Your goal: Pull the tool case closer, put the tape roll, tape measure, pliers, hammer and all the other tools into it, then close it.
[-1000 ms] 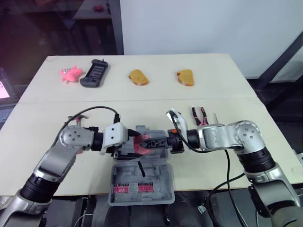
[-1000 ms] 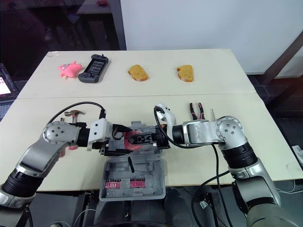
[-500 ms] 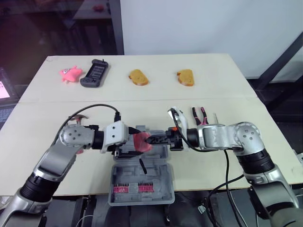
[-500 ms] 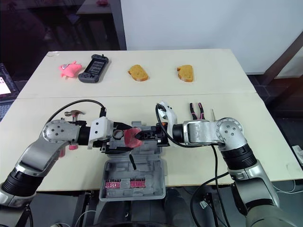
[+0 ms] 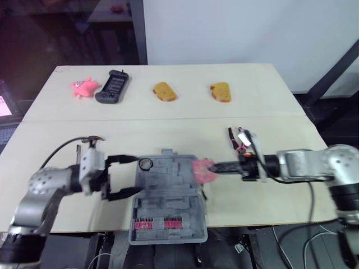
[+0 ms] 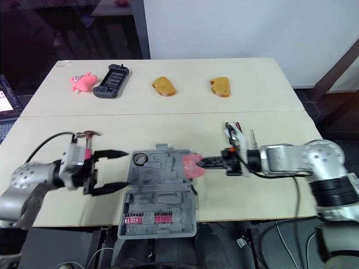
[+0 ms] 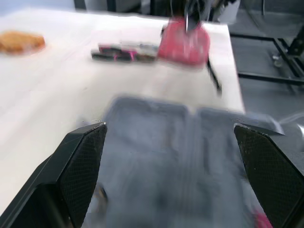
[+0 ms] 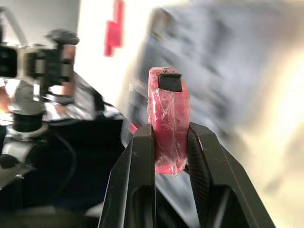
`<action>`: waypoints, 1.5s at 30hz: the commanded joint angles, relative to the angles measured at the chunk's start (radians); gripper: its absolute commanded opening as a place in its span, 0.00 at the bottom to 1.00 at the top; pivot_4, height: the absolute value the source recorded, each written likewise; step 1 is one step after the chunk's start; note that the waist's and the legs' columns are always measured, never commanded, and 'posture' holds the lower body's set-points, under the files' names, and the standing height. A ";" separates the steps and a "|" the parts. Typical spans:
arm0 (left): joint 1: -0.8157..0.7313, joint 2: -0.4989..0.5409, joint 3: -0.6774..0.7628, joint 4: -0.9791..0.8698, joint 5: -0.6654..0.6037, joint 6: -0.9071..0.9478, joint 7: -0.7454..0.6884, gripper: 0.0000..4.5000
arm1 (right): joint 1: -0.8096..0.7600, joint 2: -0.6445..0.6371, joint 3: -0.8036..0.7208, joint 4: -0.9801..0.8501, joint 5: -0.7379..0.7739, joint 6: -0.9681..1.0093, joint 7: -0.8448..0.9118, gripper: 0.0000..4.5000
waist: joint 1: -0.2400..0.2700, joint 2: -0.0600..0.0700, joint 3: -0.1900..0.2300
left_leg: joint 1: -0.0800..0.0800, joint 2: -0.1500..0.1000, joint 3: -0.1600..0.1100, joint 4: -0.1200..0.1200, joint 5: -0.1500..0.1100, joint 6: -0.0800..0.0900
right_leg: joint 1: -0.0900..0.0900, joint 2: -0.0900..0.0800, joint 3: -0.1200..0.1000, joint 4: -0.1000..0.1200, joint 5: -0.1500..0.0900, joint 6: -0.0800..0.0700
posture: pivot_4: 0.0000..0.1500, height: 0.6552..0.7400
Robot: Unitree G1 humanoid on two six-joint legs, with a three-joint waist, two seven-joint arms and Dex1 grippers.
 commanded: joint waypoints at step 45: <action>0.014 0.021 0.025 -0.052 -0.059 -0.043 -0.054 1.00 | 0.069 -0.086 -0.023 -0.319 -0.434 -0.207 0.195 0.96 | -0.001 0.002 0.001 | 0.000 0.000 0.002 0.000 0.000 0.000 | 0.000 0.000 0.002 -0.001 0.000 0.000 | 1.00 1.00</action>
